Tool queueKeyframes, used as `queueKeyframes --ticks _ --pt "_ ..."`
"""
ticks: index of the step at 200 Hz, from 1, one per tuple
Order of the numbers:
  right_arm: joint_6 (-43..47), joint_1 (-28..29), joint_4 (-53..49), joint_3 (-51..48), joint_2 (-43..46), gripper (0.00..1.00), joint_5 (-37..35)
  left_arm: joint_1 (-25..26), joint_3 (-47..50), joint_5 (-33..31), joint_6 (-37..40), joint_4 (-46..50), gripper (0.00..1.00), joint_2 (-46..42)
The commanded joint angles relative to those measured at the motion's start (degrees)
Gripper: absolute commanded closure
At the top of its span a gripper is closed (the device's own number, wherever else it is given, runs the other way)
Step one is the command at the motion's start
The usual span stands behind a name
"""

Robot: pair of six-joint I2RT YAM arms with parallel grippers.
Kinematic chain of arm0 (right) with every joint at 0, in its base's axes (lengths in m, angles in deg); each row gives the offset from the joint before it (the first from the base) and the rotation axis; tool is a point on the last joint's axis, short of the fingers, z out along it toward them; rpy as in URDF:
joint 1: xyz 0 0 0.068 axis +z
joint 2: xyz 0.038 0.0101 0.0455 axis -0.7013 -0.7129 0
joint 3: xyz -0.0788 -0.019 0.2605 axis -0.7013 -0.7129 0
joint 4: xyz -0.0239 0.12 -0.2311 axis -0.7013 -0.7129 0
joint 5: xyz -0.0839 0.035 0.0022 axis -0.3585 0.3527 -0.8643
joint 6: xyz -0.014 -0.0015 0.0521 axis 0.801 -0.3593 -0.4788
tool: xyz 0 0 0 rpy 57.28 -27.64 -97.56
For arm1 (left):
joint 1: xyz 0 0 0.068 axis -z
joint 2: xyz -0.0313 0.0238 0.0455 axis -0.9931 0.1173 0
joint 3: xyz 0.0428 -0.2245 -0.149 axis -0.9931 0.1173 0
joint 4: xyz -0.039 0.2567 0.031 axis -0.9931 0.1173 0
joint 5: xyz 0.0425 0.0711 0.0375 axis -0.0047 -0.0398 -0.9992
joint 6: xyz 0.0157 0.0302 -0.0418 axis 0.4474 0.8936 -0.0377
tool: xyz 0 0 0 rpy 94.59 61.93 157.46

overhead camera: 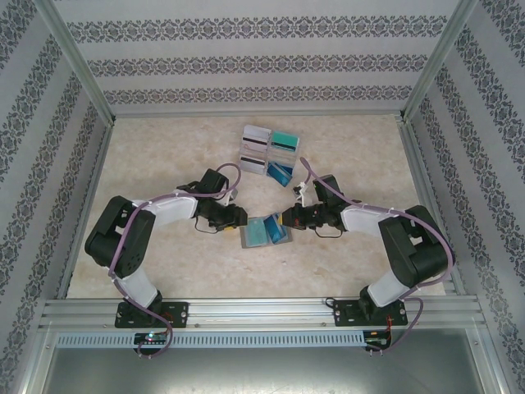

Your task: Put the credit cards into the card holder

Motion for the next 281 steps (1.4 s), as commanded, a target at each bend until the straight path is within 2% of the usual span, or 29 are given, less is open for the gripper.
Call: queueKeyframes --ticks 1,101,195,281 --pt "0.8 0.0 2.2 0.8 -1.2 1.0 0.8 1.2 -0.2 -2.8 0.7 2.1 0.55 0.7" --pt "-0.8 0.8 3.1 1.6 -3.7 1.0 0.5 3.7 -1.0 -4.5 0.2 1.7 0.61 3.4" --pt "-0.3 2.0 0.4 4.0 -5.6 1.0 -0.2 4.7 -1.3 -3.3 -0.8 -0.3 0.67 5.1" --pt "-1.3 4.2 2.6 4.5 -7.9 1.0 -0.6 5.7 -0.9 -2.3 -2.5 -3.1 0.71 6.2"
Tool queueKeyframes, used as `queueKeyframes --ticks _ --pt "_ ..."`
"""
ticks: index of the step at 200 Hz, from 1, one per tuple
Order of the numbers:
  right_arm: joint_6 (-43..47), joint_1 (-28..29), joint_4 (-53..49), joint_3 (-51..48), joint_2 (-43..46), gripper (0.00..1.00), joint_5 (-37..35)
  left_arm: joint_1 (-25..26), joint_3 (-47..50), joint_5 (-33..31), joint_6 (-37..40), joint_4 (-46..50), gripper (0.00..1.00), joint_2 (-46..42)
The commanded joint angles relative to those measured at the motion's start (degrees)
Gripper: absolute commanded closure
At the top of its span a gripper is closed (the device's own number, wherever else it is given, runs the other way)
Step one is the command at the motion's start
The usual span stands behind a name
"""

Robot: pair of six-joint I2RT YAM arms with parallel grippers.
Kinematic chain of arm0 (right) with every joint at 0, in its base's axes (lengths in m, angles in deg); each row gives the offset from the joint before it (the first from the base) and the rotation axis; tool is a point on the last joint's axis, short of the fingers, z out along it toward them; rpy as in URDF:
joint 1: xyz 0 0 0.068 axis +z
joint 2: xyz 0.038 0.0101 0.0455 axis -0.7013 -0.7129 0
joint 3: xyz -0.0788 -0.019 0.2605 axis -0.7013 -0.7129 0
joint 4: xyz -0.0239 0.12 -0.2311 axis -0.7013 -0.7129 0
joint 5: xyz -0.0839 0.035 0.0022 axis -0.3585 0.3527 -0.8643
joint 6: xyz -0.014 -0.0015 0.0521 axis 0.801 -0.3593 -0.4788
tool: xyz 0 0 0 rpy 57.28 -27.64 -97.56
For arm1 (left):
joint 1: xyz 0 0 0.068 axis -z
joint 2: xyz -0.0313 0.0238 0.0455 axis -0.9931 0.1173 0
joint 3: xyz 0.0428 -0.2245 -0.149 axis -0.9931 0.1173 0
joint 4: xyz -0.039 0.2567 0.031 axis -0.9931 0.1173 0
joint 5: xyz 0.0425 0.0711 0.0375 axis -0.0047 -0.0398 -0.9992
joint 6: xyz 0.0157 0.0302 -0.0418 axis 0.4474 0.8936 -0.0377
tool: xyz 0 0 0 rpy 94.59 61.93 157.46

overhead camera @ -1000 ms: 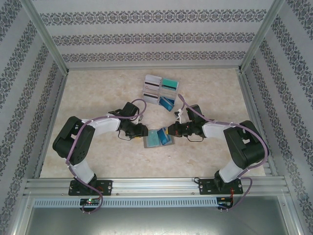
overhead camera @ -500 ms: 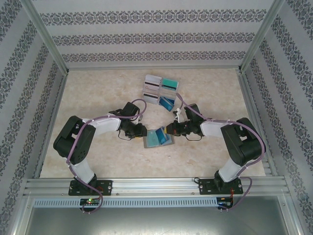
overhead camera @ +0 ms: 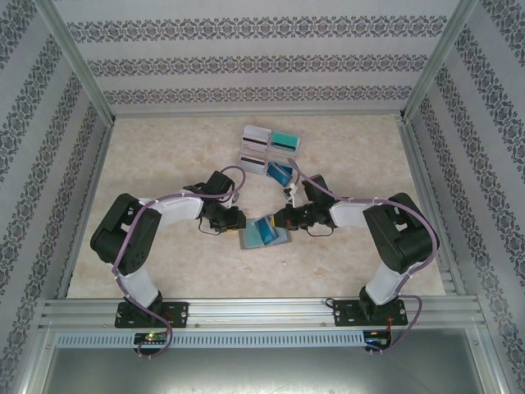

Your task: Put the credit cards into the card holder

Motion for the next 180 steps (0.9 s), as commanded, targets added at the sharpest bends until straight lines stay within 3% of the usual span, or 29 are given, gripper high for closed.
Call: queueKeyframes --ticks 1,130,180 --pt "0.3 0.7 0.4 0.8 -0.4 1.0 -0.6 3.4 0.3 2.4 -1.0 -4.4 0.71 3.8" --pt "-3.2 4.1 13.1 -5.5 4.9 1.0 -15.3 4.1 0.7 2.6 -1.7 -5.3 0.76 3.7" --pt "-4.2 5.5 17.4 -6.5 2.5 1.0 -16.6 4.1 1.1 3.0 -2.3 -6.3 0.8 3.6"
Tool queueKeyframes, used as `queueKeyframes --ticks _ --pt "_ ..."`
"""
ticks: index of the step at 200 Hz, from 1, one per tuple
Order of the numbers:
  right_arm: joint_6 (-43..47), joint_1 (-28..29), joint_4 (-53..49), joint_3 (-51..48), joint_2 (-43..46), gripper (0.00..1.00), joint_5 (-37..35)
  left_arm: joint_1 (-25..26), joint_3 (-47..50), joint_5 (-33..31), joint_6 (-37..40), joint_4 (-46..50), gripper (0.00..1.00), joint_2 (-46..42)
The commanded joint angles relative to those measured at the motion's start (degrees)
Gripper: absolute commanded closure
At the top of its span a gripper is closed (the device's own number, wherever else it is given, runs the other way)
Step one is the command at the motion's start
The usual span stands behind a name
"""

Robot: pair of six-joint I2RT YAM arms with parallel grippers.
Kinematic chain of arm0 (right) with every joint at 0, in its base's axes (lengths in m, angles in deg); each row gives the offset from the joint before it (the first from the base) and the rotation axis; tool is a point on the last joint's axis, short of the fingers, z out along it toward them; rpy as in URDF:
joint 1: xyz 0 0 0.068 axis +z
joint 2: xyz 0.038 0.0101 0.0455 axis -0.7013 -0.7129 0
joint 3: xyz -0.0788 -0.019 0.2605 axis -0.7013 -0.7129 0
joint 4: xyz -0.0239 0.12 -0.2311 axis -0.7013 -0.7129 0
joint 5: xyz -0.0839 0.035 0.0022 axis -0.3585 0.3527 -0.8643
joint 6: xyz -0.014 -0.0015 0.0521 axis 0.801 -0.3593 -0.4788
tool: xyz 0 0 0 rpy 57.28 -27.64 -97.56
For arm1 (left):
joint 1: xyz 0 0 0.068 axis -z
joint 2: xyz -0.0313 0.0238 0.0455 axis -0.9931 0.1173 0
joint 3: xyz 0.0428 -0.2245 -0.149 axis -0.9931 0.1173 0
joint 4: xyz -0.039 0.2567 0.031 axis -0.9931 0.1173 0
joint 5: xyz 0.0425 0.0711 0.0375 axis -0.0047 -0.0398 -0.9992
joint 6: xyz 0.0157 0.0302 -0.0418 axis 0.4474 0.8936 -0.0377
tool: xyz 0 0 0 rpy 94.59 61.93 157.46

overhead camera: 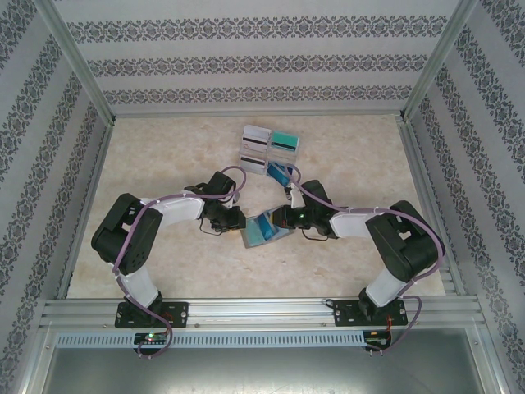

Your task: Put the credit cards into the card holder

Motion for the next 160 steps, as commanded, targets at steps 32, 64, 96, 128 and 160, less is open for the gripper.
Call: queueKeyframes --ticks 32,64,96,128,160 --pt "-1.4 0.1 5.7 -3.1 0.8 1.0 -5.1 3.5 1.4 3.3 -0.6 -5.2 0.82 3.0" --pt "-1.8 -0.1 6.1 -4.5 2.1 1.0 -6.2 3.5 1.6 3.3 -0.7 -5.6 0.84 3.0" --pt "-2.2 -0.7 8.0 -5.7 2.6 1.0 -6.0 3.5 1.6 3.2 -0.7 -5.6 0.84 2.7" --pt "-1.9 0.5 8.4 -5.9 2.0 1.0 -6.9 3.5 1.9 4.1 -1.5 -6.7 0.85 2.7" --pt "-2.5 3.1 8.9 -4.7 0.6 1.0 -8.3 3.5 1.8 4.4 -1.8 -7.1 0.86 2.8"
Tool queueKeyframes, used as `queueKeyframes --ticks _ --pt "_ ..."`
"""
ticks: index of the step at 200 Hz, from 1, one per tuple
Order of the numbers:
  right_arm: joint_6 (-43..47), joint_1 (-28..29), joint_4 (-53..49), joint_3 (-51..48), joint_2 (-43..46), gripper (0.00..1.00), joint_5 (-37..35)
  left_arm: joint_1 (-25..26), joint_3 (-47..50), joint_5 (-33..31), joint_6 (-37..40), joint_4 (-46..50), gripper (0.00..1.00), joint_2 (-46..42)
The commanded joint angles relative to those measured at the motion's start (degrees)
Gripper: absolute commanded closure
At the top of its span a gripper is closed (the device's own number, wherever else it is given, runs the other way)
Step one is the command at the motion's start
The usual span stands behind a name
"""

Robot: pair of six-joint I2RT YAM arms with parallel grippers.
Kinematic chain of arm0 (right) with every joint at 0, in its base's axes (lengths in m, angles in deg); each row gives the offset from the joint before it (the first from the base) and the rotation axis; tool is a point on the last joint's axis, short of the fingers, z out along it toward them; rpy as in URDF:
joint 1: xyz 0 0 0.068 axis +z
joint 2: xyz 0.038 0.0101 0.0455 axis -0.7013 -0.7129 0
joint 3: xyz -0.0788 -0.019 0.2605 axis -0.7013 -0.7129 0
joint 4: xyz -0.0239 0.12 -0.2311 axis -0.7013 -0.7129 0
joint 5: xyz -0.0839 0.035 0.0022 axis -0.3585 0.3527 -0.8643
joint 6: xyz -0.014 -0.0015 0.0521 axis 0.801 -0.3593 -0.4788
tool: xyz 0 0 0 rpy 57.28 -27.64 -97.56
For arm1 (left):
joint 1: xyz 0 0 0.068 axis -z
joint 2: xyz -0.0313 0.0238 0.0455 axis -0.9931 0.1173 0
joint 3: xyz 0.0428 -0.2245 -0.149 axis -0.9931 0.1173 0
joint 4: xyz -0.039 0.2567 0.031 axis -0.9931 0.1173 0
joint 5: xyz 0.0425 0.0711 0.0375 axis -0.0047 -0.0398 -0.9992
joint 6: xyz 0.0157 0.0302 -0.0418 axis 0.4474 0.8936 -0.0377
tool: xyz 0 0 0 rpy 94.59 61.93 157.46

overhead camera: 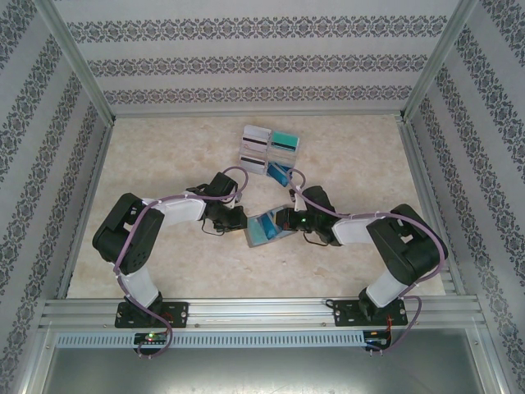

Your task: Put the credit cards into the card holder

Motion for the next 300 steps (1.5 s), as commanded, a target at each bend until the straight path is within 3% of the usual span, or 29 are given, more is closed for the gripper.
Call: queueKeyframes --ticks 1,68,137,192,245,300 --pt "-0.8 2.2 2.3 0.3 -1.1 1.0 -2.0 2.7 1.4 4.2 -0.8 -4.5 0.86 2.5" --pt "-1.3 3.9 1.6 0.7 -1.0 1.0 -5.3 2.7 1.3 4.1 -1.0 -4.2 0.88 2.0" --pt "-2.1 -2.3 2.0 0.9 -1.0 1.0 10.1 2.7 -0.3 2.6 0.4 -1.6 0.88 2.3" --pt "-2.5 -4.6 1.5 -2.9 4.4 1.0 5.8 2.8 0.4 3.0 -0.5 -2.9 0.89 2.5" --pt "-3.9 -1.6 4.1 -2.2 1.4 1.0 1.7 2.7 0.1 3.2 -1.1 -3.2 0.89 2.7" --pt "-6.7 -0.1 13.1 -6.9 -0.8 1.0 -4.6 2.8 1.9 3.5 -2.7 -4.8 0.89 1.6"
